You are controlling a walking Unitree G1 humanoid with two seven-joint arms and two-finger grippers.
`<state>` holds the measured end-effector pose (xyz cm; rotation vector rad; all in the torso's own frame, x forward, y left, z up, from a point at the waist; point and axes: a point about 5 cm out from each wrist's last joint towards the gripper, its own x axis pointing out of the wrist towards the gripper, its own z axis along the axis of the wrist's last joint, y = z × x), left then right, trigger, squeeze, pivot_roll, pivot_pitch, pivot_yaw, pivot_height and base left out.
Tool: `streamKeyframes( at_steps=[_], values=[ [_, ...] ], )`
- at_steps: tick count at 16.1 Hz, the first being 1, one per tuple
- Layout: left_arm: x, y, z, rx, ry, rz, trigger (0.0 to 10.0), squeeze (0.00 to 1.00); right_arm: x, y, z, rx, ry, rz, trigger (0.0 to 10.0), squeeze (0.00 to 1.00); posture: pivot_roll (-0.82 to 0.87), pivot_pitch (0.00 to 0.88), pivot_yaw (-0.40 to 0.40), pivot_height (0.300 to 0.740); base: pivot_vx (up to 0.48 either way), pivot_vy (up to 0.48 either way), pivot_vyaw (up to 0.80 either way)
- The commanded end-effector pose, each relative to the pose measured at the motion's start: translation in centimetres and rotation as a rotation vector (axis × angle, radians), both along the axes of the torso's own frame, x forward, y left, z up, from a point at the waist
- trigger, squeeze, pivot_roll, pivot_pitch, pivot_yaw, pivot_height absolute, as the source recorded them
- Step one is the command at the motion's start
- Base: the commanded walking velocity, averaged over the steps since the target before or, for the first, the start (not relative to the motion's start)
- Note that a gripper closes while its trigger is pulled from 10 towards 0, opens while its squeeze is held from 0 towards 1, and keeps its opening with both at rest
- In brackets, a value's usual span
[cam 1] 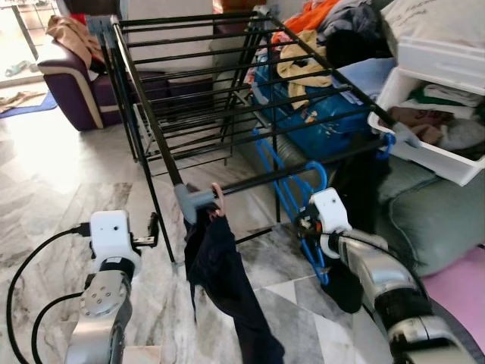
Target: Hang hanger
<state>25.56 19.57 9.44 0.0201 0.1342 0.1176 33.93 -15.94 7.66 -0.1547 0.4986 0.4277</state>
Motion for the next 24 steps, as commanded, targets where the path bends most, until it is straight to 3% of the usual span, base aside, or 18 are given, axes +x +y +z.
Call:
streamKeyframes(
  at_steps=[1, 4, 8, 10, 13, 17, 19, 24],
  values=[
    [0.2, -0.2, 0.1, 0.007, 0.0, -0.009, 10.0, 0.0, 1.1, -0.4, 1.3, -0.006, -0.036, -0.01, 10.0, 0.0, 0.06, 0.012, -0.023, 0.74, 0.0, 0.0, 0.0],
    [0.1, -0.2, 0.3, 0.014, -0.002, -0.008, 10.0, 0.0, 2.8, 0.1, 2.8, 0.038, -0.038, -0.017, 10.0, 0.0, 0.08, 0.021, -0.029, 0.74, 0.0, 0.0, 0.0],
    [-0.3, 0.1, 0.5, 0.03, 0.003, -0.013, 10.0, 0.0, 3.6, 1.6, 3.2, 0.09, 0.008, 0.022, 10.0, 0.0, 0.11, 0.041, -0.026, 0.74, 0.0, 0.0, 0.0],
    [-0.6, 0.4, 0.6, 0.04, 0.011, -0.014, 10.0, 0.0, 3.5, 2.8, 2.8, 0.146, 0.053, 0.046, 10.0, 0.0, 0.12, 0.047, -0.022, 0.74, 0.0, 0.0, 0.0],
    [-0.6, 0.5, 0.8, 0.044, 0.012, -0.014, 10.0, 0.0, 2.3, 3.6, 0.6, 0.14, 0.14, 0.072, 10.0, 0.0, 0.14, 0.053, -0.022, 0.74, 0.0, 0.0, 0.0],
    [-0.8, 0.5, 0.8, 0.045, 0.02, -0.02, 10.0, 0.0, 1.2, 3.4, -1.3, 0.099, 0.203, 0.084, 10.0, 0.0, 0.14, 0.058, -0.022, 0.74, 0.0, 0.0, 0.0],
    [-0.8, 0.4, 0.8, 0.044, 0.025, -0.024, 10.0, 0.0, 0.9, 3.1, -1.7, 0.123, 0.23, 0.063, 10.0, 0.0, 0.14, 0.059, -0.024, 0.74, 0.0, 0.0, 0.0],
    [-0.8, 0.2, 0.7, 0.036, 0.034, -0.026, 10.0, 0.0, 0.9, 2.7, -1.9, 0.056, 0.187, 0.082, 10.0, 0.01, 0.14, 0.056, -0.03, 0.74, 0.0, 0.0, 0.0]
  ],
)
